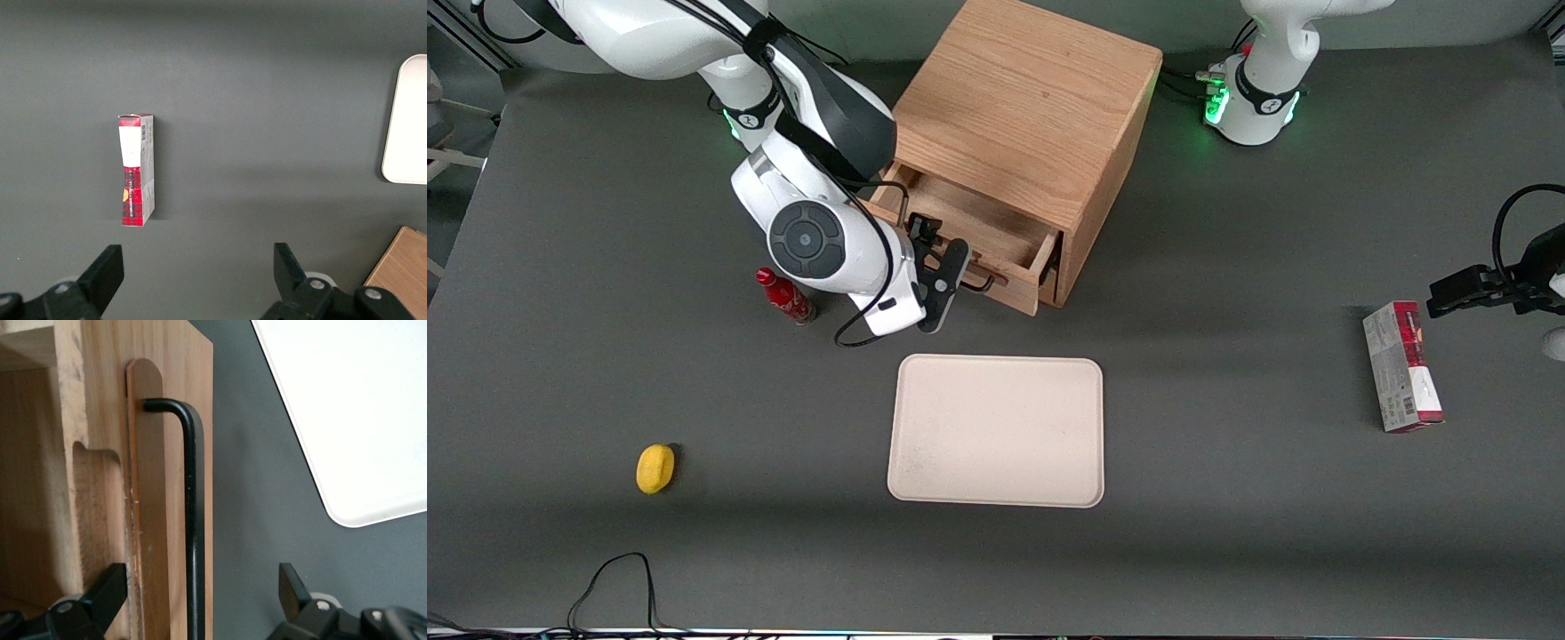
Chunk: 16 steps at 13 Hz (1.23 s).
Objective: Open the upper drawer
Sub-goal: 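Pull the upper drawer outward by its handle with the right gripper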
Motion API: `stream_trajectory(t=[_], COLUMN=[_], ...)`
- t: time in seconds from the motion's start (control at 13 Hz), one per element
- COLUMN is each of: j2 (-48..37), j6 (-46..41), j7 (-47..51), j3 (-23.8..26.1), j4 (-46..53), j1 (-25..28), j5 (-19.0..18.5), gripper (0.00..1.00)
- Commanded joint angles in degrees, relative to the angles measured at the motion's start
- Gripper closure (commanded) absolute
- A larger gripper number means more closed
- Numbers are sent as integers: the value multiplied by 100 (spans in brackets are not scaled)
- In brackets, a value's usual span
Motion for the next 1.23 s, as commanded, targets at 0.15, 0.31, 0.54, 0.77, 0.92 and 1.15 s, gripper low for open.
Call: stream_trajectory(t=[0.15,0.31,0.54,0.77,0.92,1.15], j2=[328,434,522,592,750,979], j6=[-179,-433,-952,-901,-830,-681], j7=[-479,-506,-462,-462,-462,-454], j3=[-71,-211,-212,-220,-220,-220], j4=[497,699,1087,1114,1244,1395], j1=[31,40,57,57,66,75], j5=[-139,-95,-60,-69,-78,-95], gripper=[0,0,0,0,0,0])
